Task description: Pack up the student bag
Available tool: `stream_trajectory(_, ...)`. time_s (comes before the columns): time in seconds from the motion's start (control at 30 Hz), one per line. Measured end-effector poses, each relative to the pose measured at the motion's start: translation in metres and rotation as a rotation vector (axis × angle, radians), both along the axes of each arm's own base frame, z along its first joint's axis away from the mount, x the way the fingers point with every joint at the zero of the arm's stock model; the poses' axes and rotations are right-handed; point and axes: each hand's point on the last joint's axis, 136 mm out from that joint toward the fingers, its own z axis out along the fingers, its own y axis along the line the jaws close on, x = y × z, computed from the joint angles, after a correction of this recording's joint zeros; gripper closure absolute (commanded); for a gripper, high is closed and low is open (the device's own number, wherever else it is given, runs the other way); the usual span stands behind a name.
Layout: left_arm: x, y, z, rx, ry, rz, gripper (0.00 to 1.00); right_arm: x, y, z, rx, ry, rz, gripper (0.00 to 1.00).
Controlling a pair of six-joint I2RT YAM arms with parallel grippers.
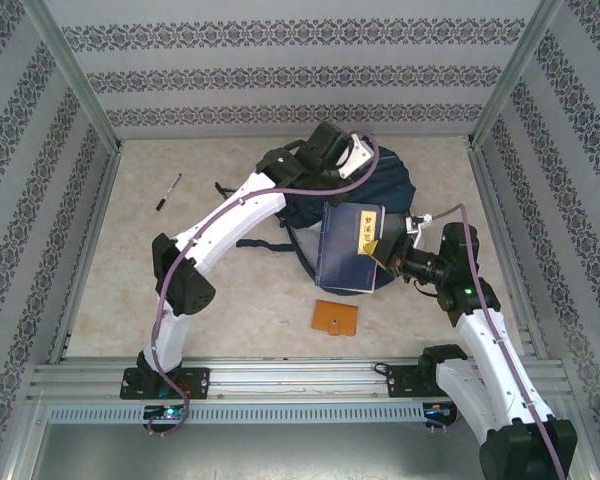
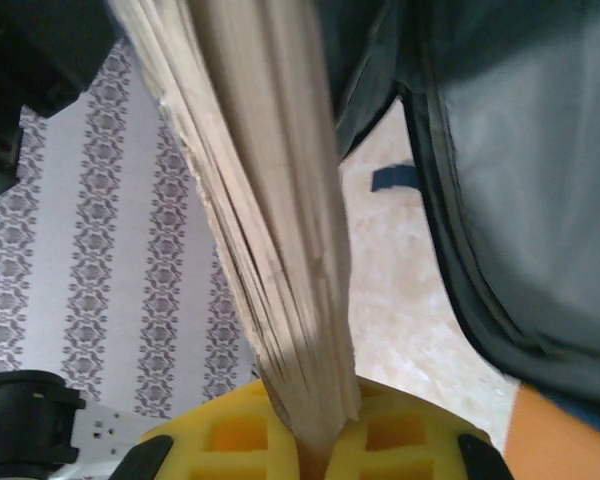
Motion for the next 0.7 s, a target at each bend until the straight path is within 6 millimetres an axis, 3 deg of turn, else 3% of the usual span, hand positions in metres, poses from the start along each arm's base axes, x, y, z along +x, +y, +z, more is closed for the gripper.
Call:
stream_trajectory(0.1, 0.001, 0.002, 0.009, -0.009, -0.021, 0.019, 1.0, -0.002, 0.0, 0.009, 0.028, -0.008, -0.011, 1.0)
stream_trajectory(0.33, 0.002, 0.003, 0.01, 0.002, -0.031, 0.016, 1.0, -0.012, 0.0, 0.023, 0.058, -0.034, -0.012, 1.0)
stream_trajectory(0.5, 0.002, 0.002, 0.008, 0.001, -0.028, 0.011, 1.0, -0.058, -0.013, 0.017, 0.003, -0.027, -0.094, 1.0)
stream_trajectory(0.57, 0.001, 0.002, 0.008, 0.0, -0.027, 0.008, 1.0, -0.063, -0.014, 0.004, -0.004, 0.018, -0.097, 1.0)
stream_trajectory(0.7, 0.001, 0.0, 0.008, -0.007, -0.026, 0.003, 1.0, -0.066, -0.019, -0.046, -0.045, 0.204, -0.132, 1.0)
